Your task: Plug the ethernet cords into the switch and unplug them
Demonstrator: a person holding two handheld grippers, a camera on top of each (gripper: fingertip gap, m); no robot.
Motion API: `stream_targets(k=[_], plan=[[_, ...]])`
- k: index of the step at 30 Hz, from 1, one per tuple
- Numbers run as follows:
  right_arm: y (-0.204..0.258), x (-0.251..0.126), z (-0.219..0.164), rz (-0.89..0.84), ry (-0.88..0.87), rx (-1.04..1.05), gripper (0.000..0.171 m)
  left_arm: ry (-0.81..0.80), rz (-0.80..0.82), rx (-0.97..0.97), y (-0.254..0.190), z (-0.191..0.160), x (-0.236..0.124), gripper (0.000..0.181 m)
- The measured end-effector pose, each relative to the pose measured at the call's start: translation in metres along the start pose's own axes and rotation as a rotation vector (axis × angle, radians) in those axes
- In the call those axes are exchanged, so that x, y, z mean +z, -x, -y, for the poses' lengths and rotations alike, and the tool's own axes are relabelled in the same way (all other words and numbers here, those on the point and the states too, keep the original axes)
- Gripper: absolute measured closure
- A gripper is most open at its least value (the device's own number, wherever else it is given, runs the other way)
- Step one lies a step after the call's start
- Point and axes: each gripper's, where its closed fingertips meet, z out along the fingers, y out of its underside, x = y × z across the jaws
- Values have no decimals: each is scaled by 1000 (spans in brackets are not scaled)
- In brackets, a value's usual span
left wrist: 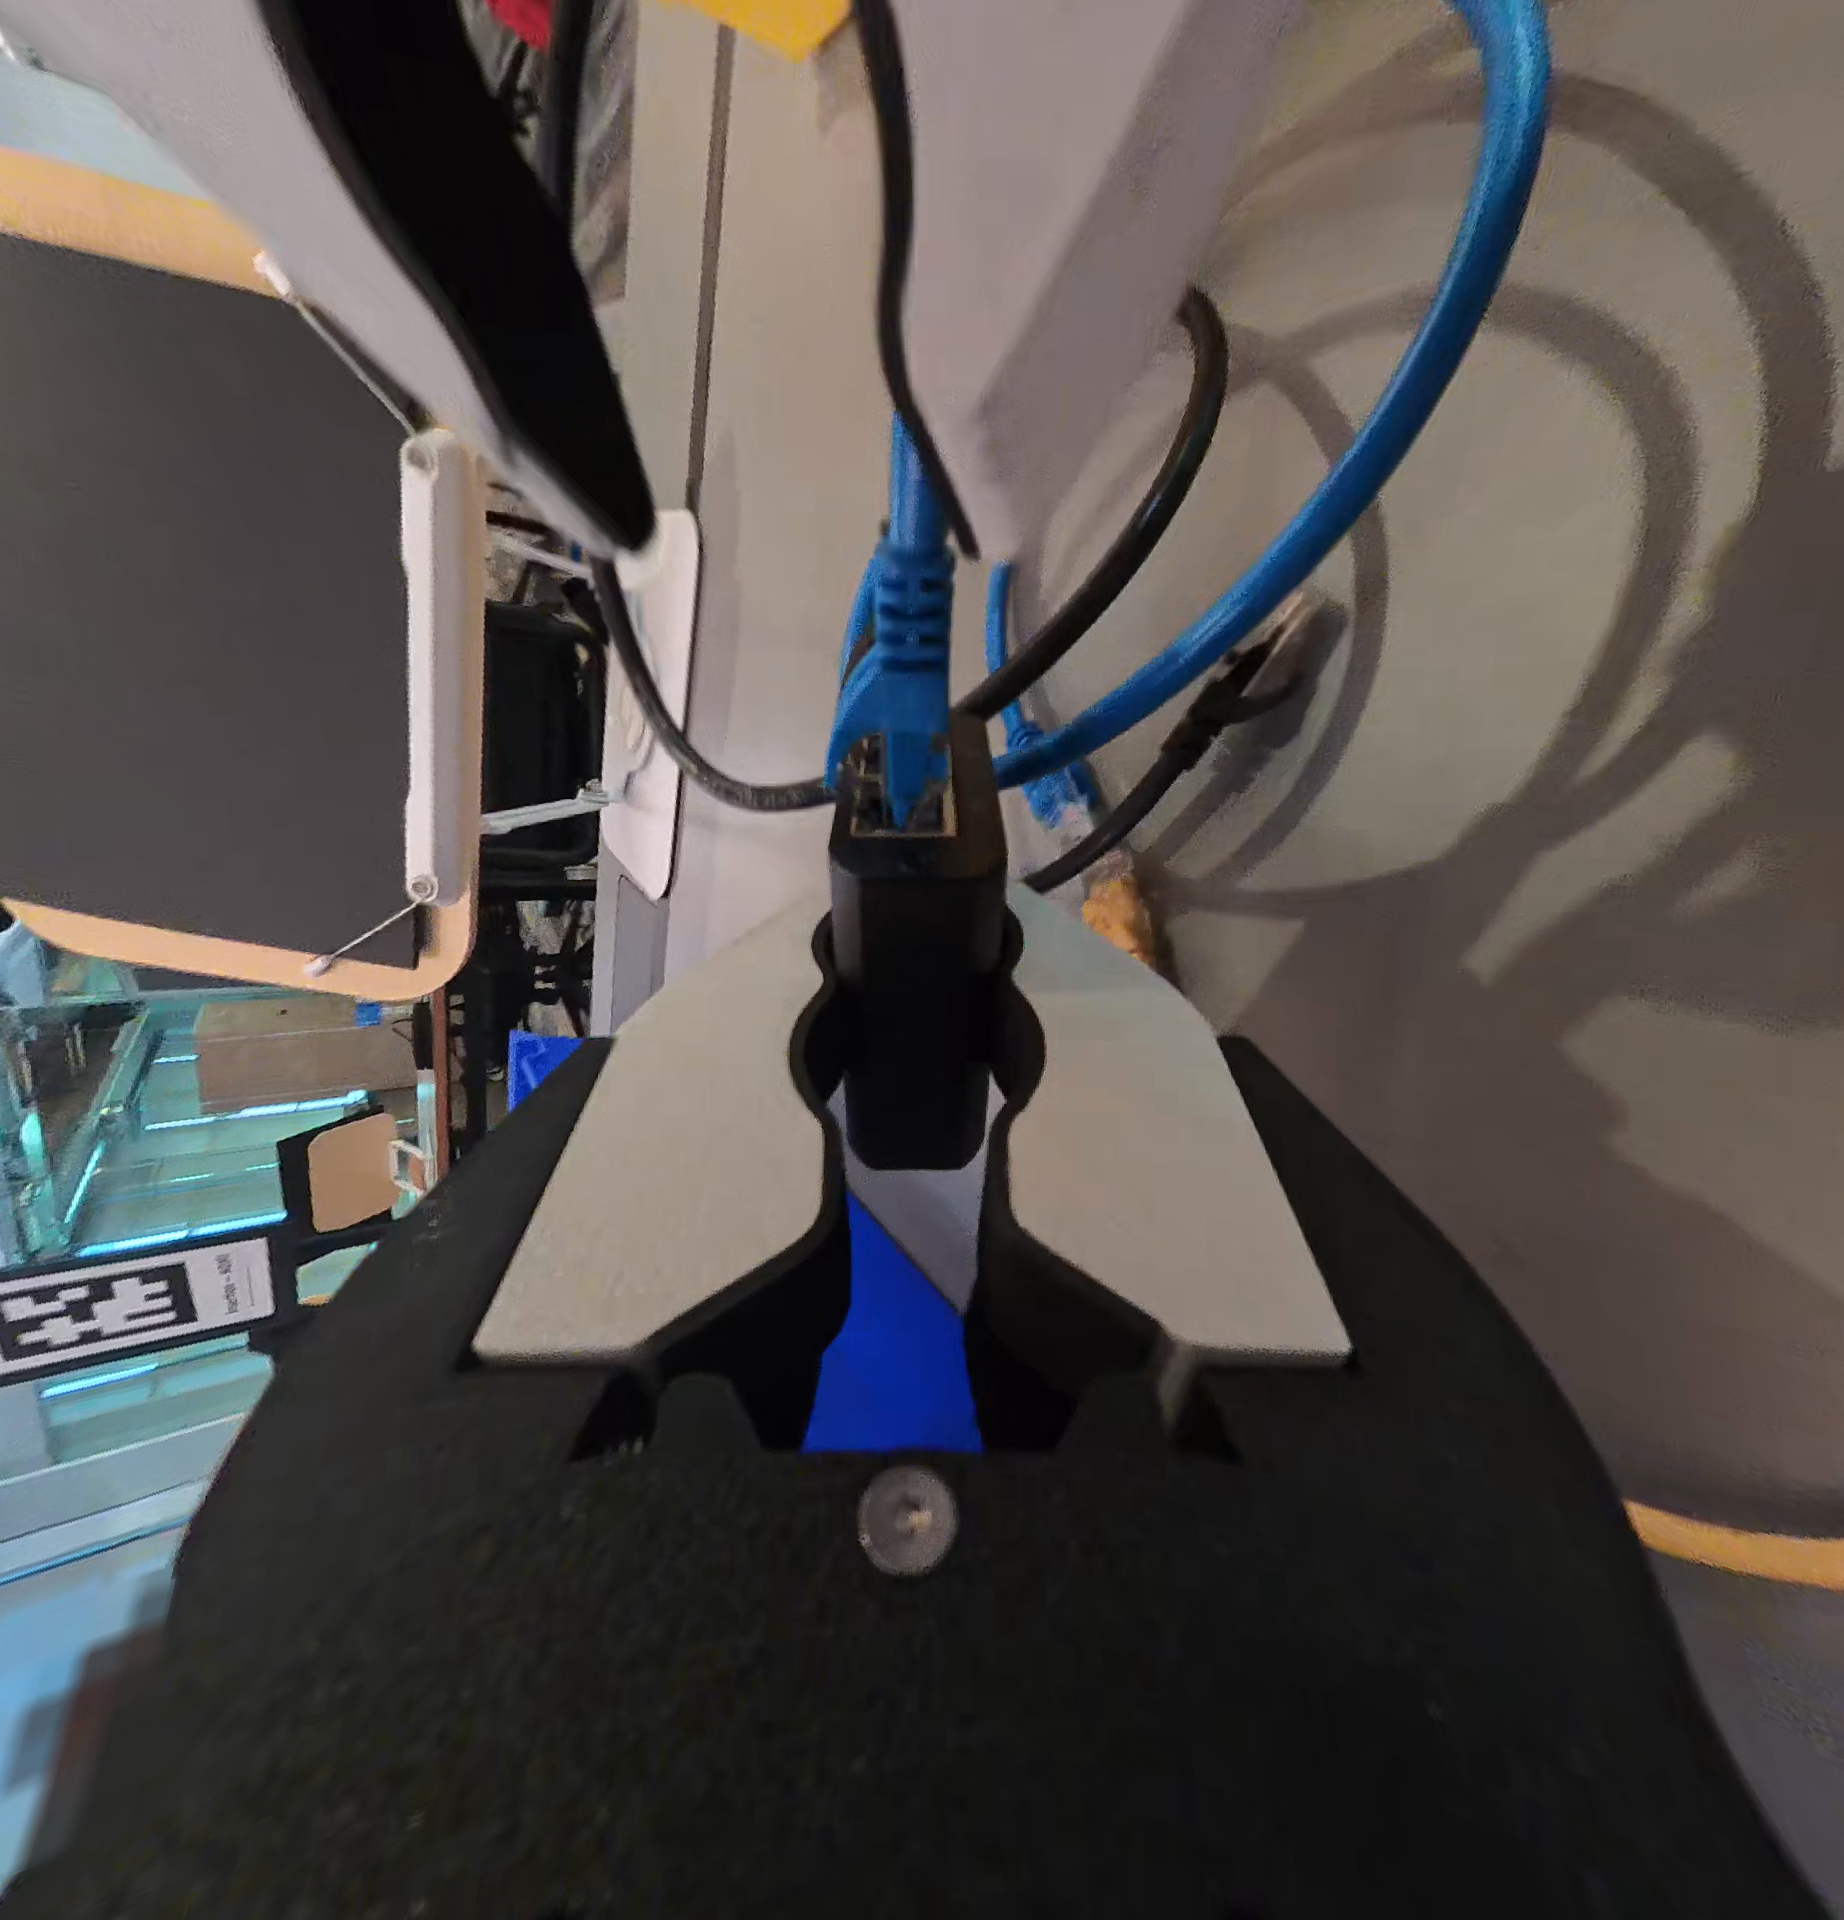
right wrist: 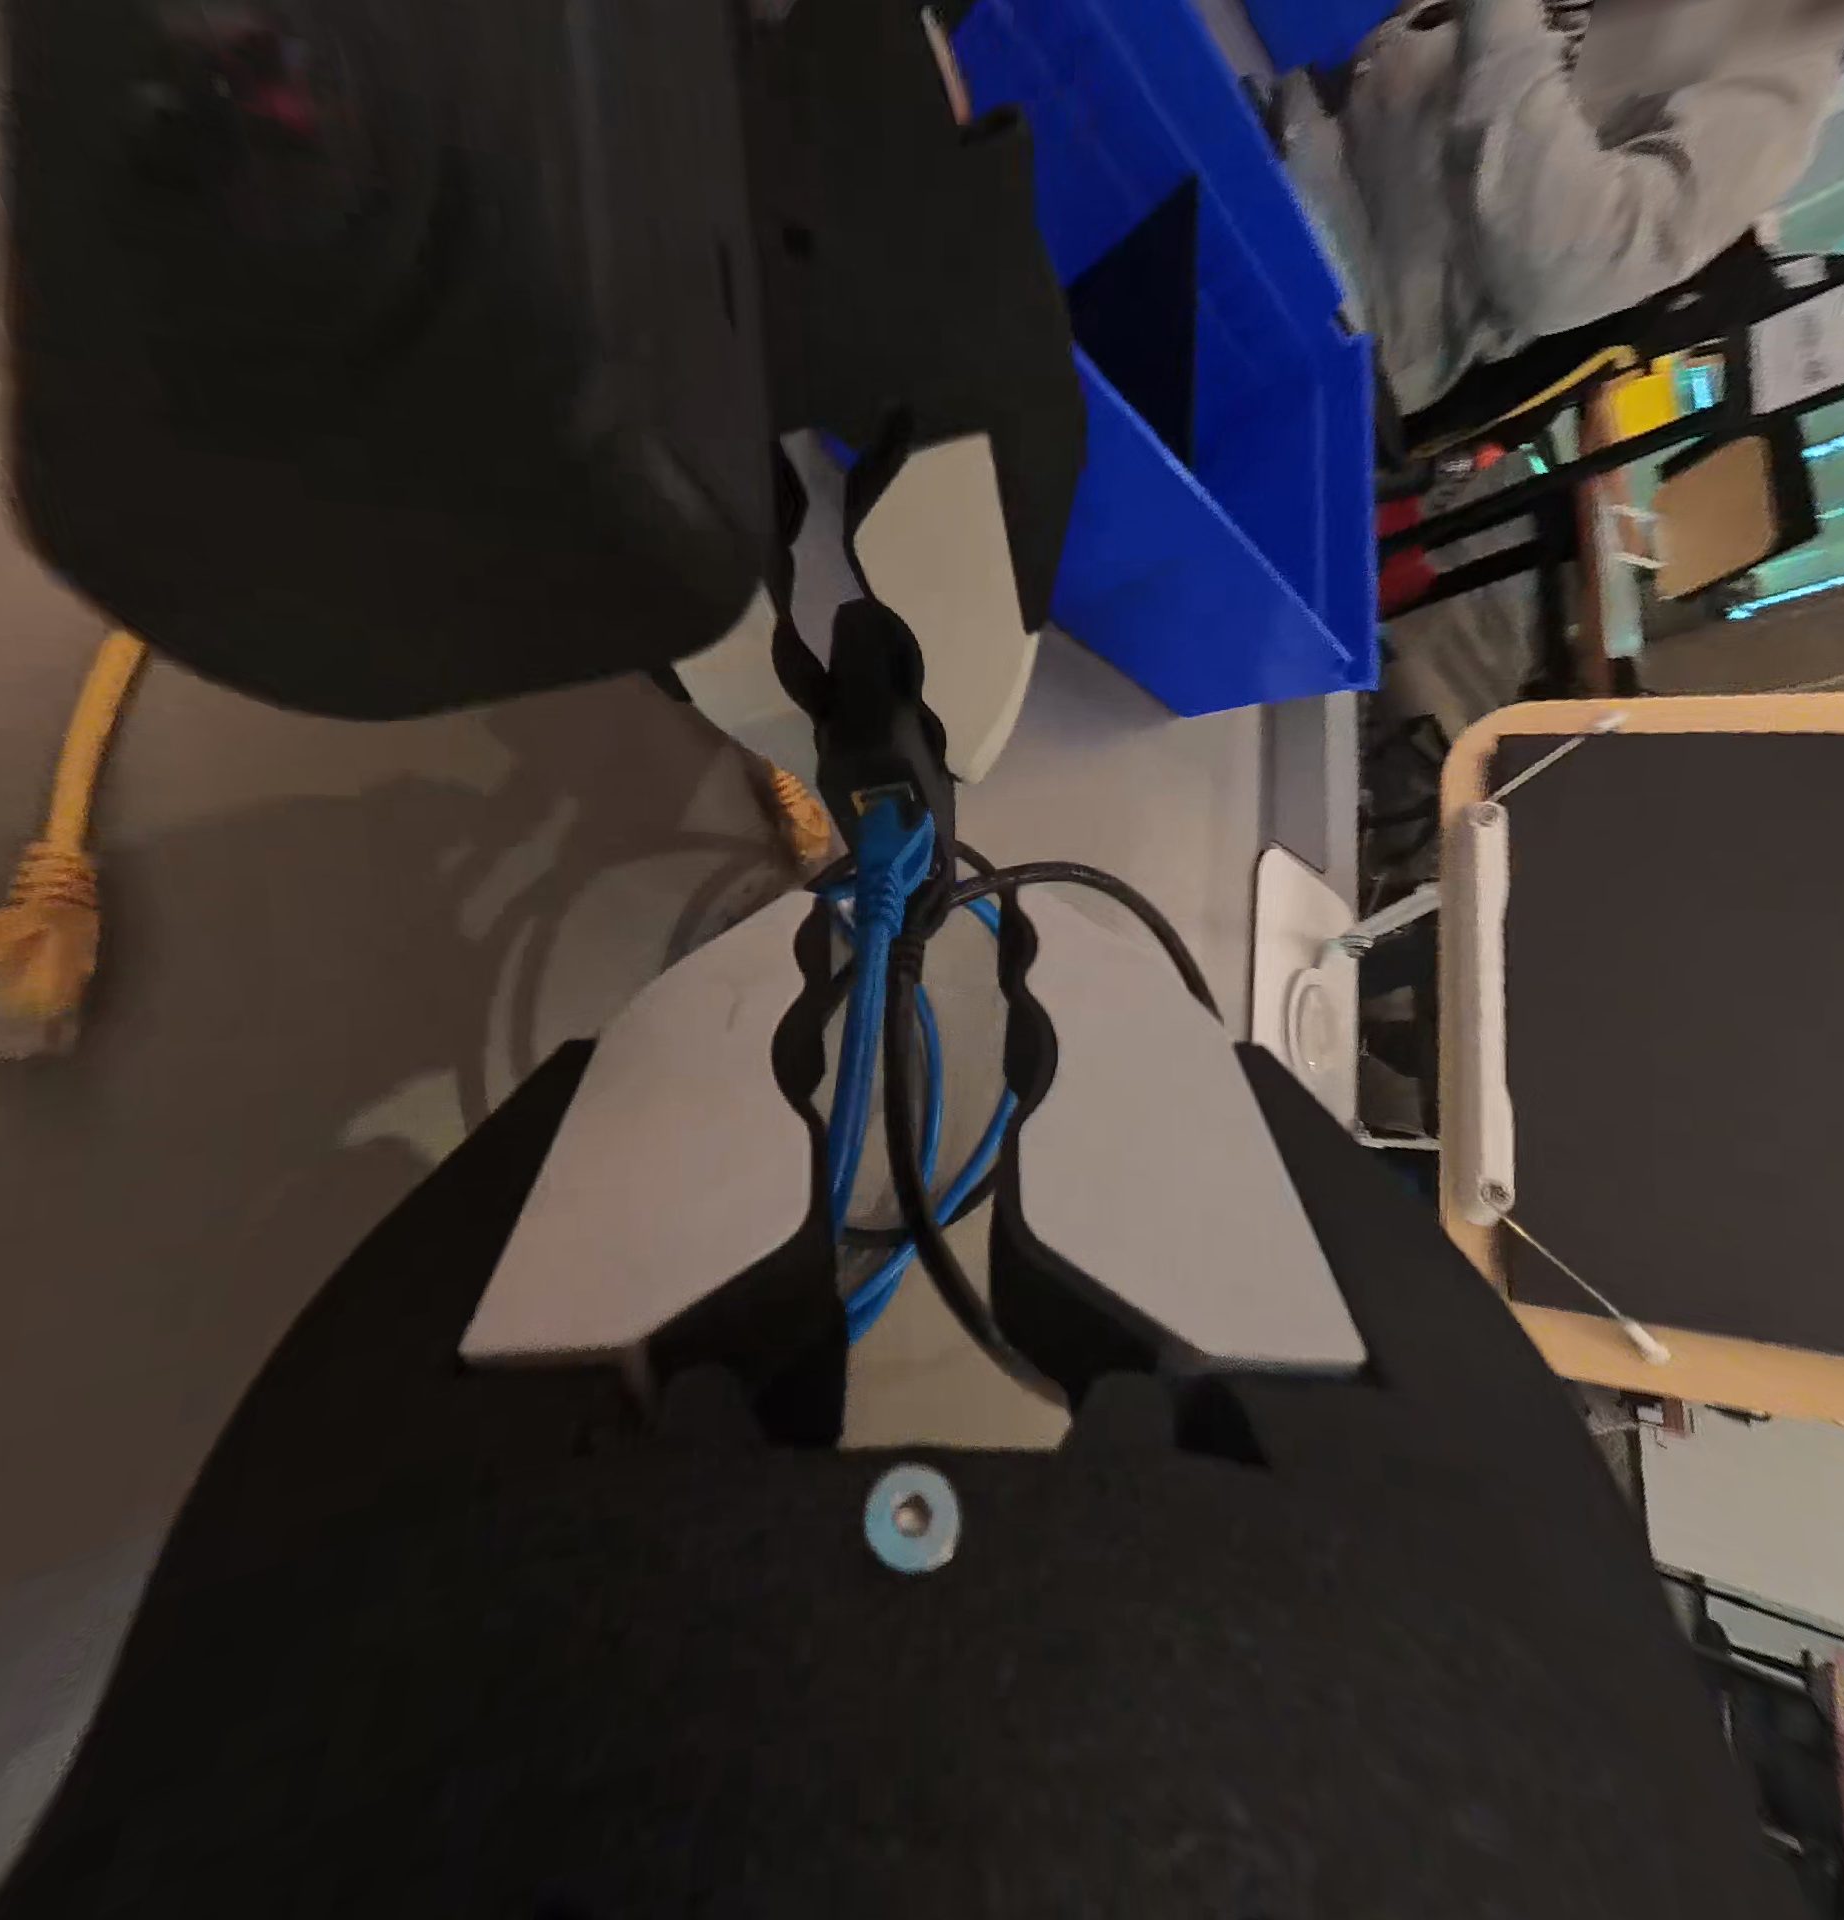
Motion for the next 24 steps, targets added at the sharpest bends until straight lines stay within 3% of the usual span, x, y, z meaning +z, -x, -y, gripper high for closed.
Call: stream_targets(k=[6,16,20,24], plan=[[9,19,1,97,7,-55,155,-8,-5,2,-3,6,-3,157],[10,31,-1,115,45,-104,154,10,-6,4,-4,2,-1,157],[1,32,1,24,42,-123,158,29,36,-41,6,0,-3,157],[-2,29,2,42,11,-33,159,26,65,-82,10,2,-6,157]])
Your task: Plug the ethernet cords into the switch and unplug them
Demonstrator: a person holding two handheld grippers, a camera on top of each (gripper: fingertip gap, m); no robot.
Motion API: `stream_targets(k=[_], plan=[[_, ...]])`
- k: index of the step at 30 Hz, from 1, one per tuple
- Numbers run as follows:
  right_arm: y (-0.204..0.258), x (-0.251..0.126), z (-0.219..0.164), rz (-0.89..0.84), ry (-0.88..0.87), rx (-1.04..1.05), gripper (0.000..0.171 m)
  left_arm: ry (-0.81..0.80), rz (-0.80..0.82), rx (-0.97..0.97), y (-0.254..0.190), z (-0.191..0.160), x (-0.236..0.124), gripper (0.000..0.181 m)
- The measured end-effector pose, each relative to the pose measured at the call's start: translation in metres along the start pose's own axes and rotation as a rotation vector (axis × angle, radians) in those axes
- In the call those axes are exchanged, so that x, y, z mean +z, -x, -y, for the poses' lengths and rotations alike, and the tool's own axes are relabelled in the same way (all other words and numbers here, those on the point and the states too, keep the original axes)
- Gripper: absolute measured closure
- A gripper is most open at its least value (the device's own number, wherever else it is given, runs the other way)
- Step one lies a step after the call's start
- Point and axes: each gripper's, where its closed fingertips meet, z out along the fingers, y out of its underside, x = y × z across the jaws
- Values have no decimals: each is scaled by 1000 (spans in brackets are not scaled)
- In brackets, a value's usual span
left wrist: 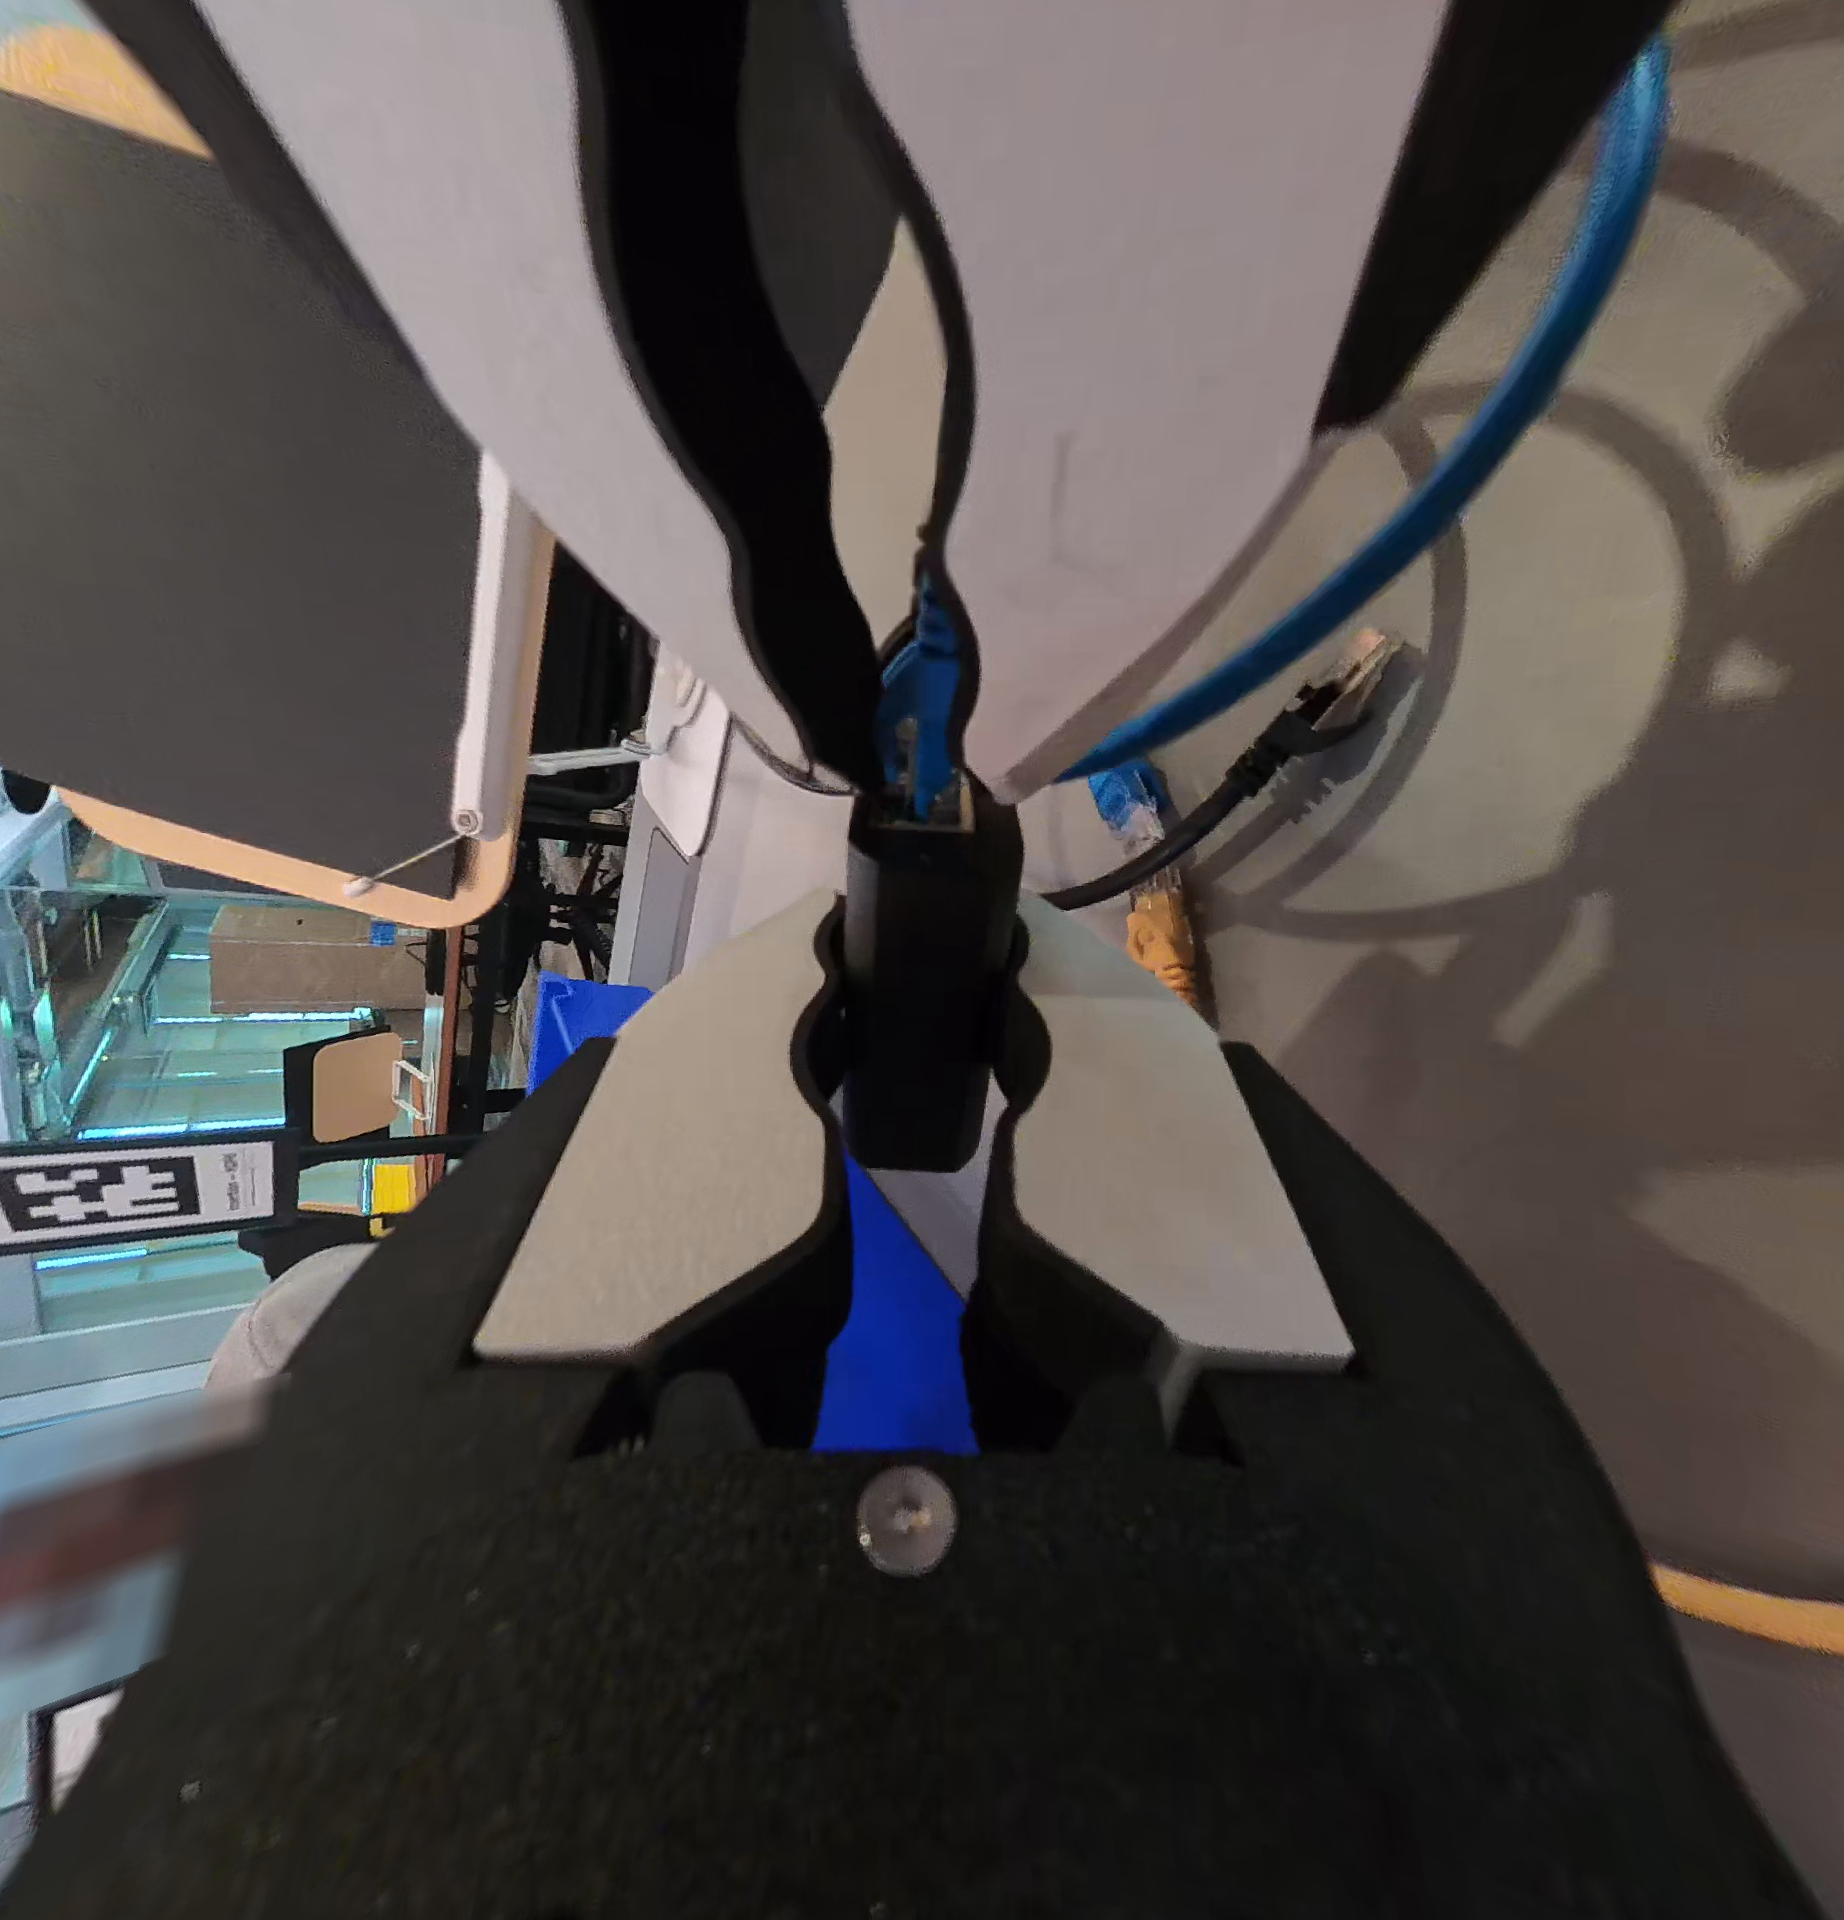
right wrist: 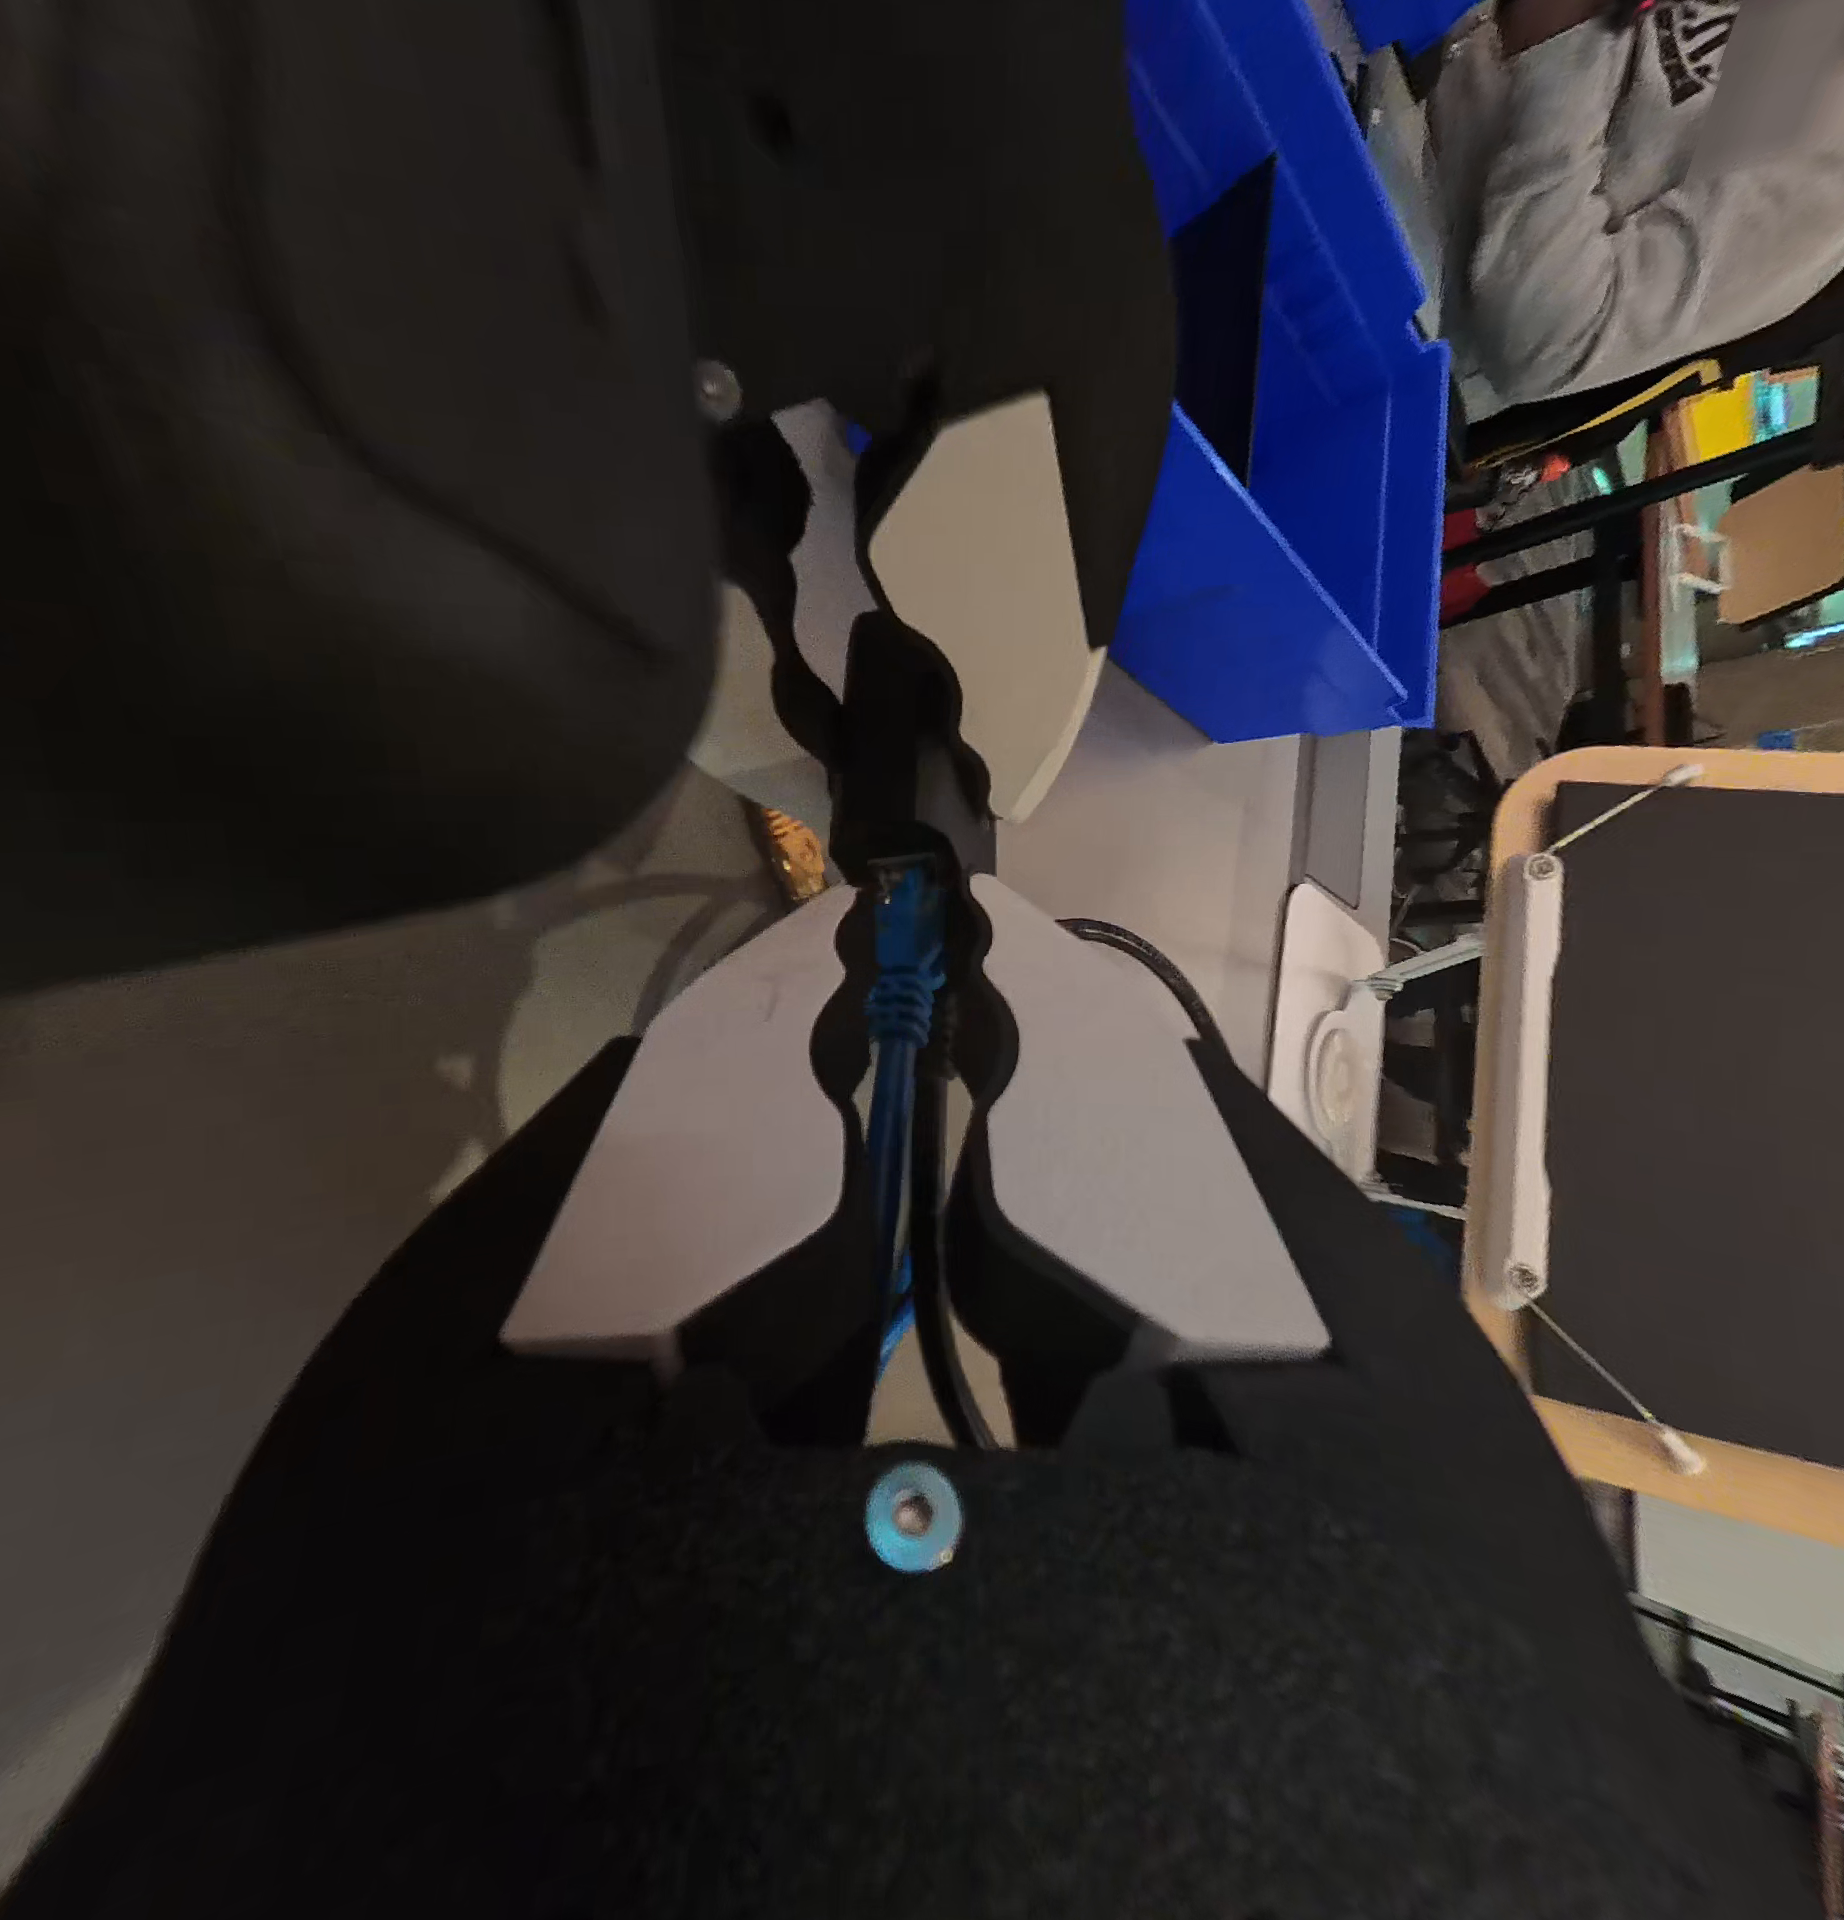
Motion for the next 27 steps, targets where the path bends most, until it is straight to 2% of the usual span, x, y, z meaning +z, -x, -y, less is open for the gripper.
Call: stream_targets(k=[8,11,15,20,23,27], plan=[[6,-1,-5,24,18,34,159,2,-36,14,-9,3,4,157],[1,-2,-2,17,23,95,158,-28,19,22,-2,4,4,157],[-7,-15,5,21,-20,315,149,-31,154,154,5,1,6,157],[7,-28,4,181,-60,817,144,-50,245,178,14,5,3,158],[5,-31,-5,104,-95,875,145,-48,271,196,17,4,2,157],[18,-20,-10,99,-60,860,144,-39,262,192,14,8,1,157]])
